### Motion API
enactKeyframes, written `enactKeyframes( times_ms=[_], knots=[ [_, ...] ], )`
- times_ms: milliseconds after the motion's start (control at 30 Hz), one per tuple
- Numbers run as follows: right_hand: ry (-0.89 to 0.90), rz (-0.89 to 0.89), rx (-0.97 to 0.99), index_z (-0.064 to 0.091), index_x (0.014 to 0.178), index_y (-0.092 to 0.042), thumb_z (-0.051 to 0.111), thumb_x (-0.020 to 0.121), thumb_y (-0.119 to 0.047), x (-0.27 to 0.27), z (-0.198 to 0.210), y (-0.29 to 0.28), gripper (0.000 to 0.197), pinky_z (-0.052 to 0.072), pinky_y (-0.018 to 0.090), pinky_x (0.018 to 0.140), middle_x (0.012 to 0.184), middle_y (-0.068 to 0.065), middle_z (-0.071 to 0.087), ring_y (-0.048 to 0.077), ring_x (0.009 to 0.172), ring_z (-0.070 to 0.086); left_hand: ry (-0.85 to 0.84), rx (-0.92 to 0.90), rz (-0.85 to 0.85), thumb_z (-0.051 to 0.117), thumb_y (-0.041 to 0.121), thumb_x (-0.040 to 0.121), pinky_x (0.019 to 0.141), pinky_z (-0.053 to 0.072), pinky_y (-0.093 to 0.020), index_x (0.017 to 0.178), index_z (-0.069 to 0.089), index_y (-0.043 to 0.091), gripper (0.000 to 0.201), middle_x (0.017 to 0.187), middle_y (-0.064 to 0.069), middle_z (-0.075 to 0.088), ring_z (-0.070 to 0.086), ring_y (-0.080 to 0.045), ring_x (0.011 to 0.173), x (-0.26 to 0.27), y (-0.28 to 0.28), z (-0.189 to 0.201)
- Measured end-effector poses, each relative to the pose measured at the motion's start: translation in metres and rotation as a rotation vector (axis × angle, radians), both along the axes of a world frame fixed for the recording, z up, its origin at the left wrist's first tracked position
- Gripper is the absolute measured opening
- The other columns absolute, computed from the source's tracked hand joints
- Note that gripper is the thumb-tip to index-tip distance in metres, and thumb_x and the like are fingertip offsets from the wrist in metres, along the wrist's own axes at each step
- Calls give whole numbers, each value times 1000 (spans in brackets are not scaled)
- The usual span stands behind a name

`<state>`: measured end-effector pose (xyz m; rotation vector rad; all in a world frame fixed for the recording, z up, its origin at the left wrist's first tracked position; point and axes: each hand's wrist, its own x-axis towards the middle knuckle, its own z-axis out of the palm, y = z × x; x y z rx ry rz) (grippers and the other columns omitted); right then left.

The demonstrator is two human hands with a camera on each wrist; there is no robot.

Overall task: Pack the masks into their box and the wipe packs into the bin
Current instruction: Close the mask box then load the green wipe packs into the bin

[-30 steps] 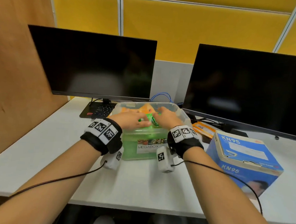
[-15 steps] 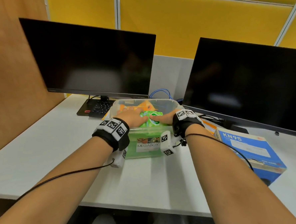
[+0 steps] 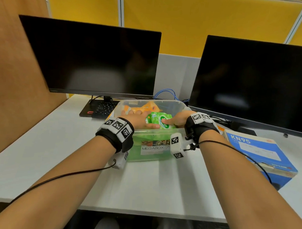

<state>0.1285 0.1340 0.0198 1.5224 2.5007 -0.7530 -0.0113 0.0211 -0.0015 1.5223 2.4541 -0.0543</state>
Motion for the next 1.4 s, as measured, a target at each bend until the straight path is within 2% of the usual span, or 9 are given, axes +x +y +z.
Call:
enactKeyframes(
  times_ms=[200, 433, 633, 800, 933, 1033, 1100, 1200, 1400],
  knots=[
    [33, 2, -106, 59, 119, -22, 79, 45, -72, -7, -8, 4, 92, 54, 40, 87, 107, 3, 69, 24, 97, 67, 92, -133, -45, 26, 75, 85, 112, 18, -56, 149, -14, 39, 84, 161, -7, 6, 13, -37, 145, 4, 1, 10],
    [51, -45, -117, 48, 128, -29, 66, 12, -91, -20, -27, 28, 133, 53, 44, 86, 112, 3, 65, 24, 96, 66, 59, -89, -37, 32, 77, 82, 113, 15, -59, 149, -11, 39, 88, 160, -8, 10, 13, -37, 145, 0, 1, 5],
    [-45, 29, -121, 31, 146, -23, 55, 63, -85, -3, -5, -3, 106, 45, 45, 101, 140, 11, 46, 29, 121, 52, 5, 1, -23, 33, 88, 69, 112, 12, -64, 148, 8, 48, 92, 160, -5, 13, 12, -37, 145, 2, -1, -2],
    [3, 45, -112, 36, 145, -20, 48, 72, -82, -9, -10, -8, 96, 39, 41, 104, 142, 8, 46, 29, 127, 47, 1, 23, 12, 36, 88, 69, 114, 11, -60, 148, 11, 48, 91, 160, -5, 14, 13, -34, 145, 0, -1, -4],
    [342, 22, 296, 62, 108, -6, 42, 96, -52, -17, -9, -7, 52, 44, 32, 75, 102, 12, 65, 27, 99, 62, -41, 27, 44, 38, 89, 68, 113, 14, -57, 147, 15, 50, 91, 159, -8, 17, 15, -35, 145, -5, -3, -6],
    [424, -93, 591, 59, 114, -11, 48, 93, -29, -3, -7, 7, 30, 42, 36, 82, 111, 10, 61, 28, 103, 53, -40, 41, 67, 36, 88, 69, 113, 13, -57, 147, 16, 49, 89, 158, -9, 18, 16, -37, 144, -11, -5, -7],
    [310, -154, 456, 55, 124, -13, 48, 93, -29, 7, -13, 18, 35, 40, 40, 92, 123, 11, 56, 32, 116, 48, -25, 38, 88, 33, 90, 67, 113, 7, -60, 146, 17, 50, 90, 158, -8, 17, 15, -37, 144, -16, -8, -9],
    [359, -153, 130, 54, 126, -4, 40, 98, -34, 8, -25, 23, 43, 39, 33, 83, 126, 16, 56, 32, 115, 52, -16, 27, 87, 29, 93, 62, 114, 2, -61, 145, 18, 51, 94, 159, -7, 17, 15, -37, 144, -24, -11, -12],
    [462, -149, 35, 52, 127, -1, 35, 100, -33, -14, -22, 16, 45, 41, 35, 89, 124, 17, 57, 32, 113, 54, -1, 43, 111, 25, 90, 67, 114, 0, -62, 147, 17, 48, 91, 159, -8, 18, 17, -38, 144, -38, -24, -11]
  ],
)
